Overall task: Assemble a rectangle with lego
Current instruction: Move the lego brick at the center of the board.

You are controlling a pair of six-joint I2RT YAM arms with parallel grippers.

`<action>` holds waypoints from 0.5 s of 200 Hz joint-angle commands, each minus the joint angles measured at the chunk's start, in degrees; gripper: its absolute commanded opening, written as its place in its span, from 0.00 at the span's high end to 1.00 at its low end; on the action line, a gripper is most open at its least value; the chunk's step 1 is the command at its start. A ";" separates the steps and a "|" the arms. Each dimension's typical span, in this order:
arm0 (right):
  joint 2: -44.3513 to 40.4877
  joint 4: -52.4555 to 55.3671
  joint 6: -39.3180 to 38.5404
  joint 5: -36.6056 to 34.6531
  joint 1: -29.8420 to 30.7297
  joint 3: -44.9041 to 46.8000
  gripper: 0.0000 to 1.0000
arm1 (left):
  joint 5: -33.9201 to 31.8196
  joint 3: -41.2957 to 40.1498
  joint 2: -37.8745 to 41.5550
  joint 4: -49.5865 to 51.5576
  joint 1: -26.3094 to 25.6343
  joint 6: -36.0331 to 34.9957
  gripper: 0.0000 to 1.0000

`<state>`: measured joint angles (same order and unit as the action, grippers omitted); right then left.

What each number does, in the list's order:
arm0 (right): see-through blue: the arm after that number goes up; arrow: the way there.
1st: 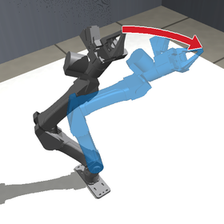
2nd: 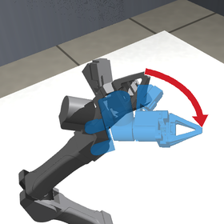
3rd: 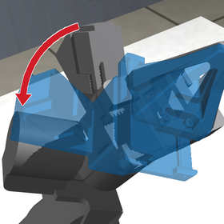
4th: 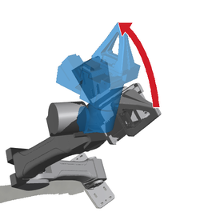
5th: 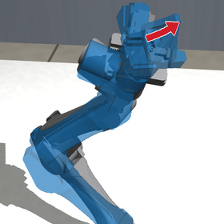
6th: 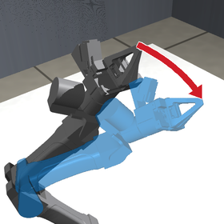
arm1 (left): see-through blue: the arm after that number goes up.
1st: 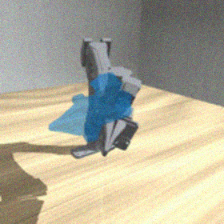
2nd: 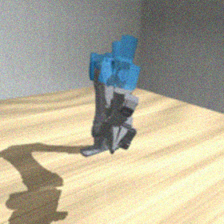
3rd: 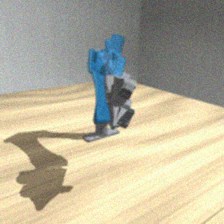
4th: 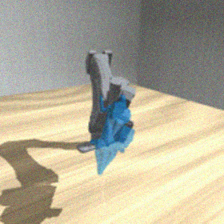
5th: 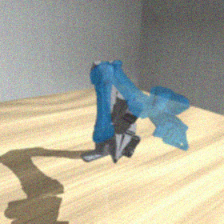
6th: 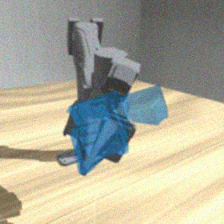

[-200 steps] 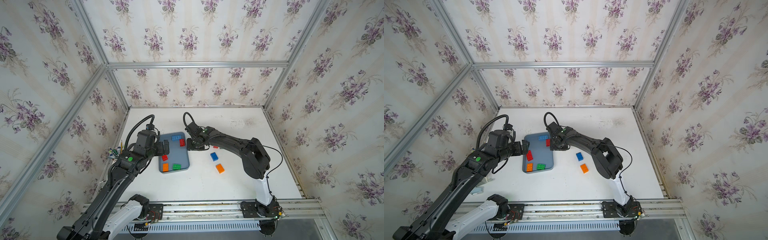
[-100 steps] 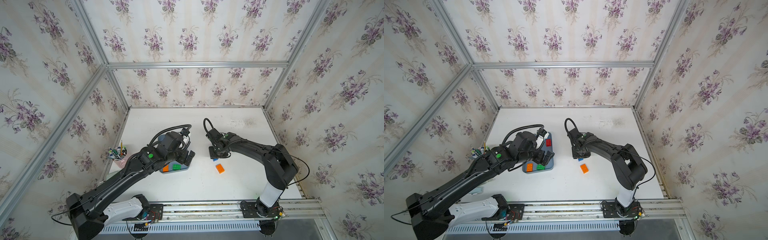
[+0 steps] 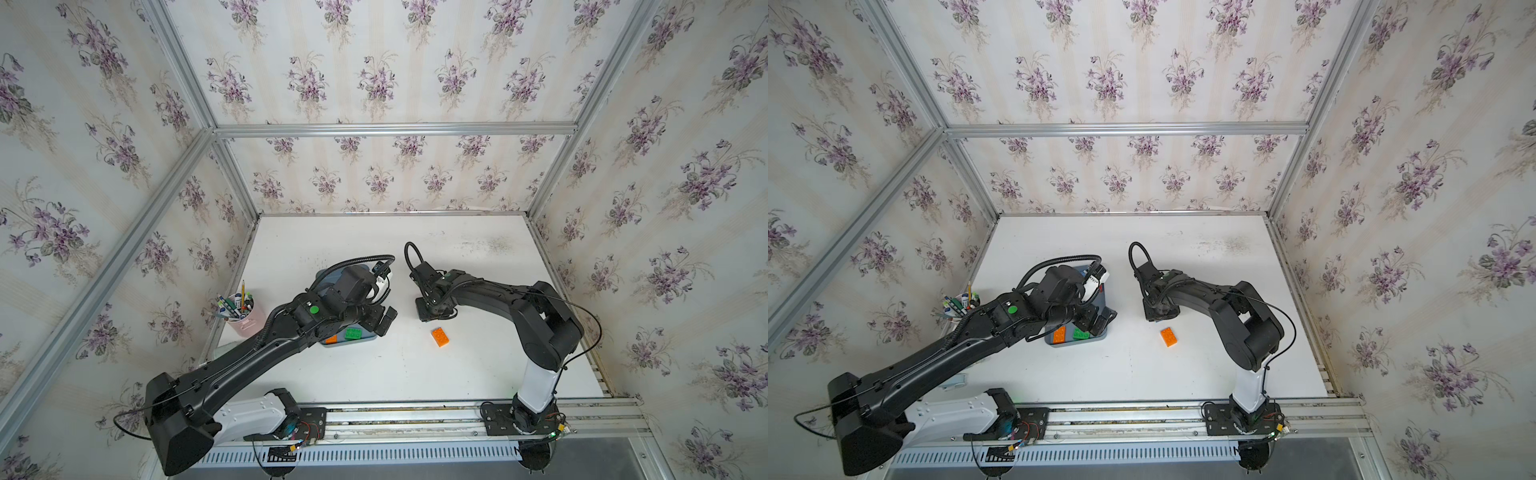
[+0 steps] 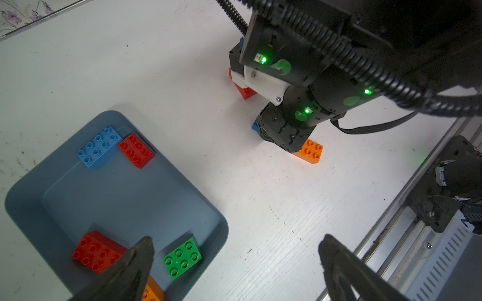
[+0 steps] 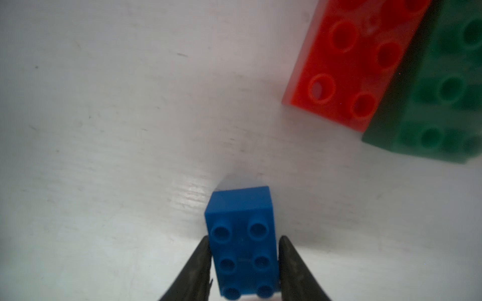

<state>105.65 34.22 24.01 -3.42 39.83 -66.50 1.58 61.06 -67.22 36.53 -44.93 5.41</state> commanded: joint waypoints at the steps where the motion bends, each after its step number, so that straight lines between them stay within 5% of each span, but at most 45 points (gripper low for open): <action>1: 1.06 -0.97 0.70 1.88 -0.01 -1.29 0.62 | -1.79 -0.24 0.07 -1.12 0.02 -0.58 0.00; 100: 12.98 0.17 6.32 1.22 -0.09 -16.94 0.62 | -3.58 -0.84 1.19 -1.21 0.02 -0.35 0.00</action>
<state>115.87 32.73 28.56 -0.67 39.79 -80.82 -0.95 60.31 -66.67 35.97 -44.93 5.43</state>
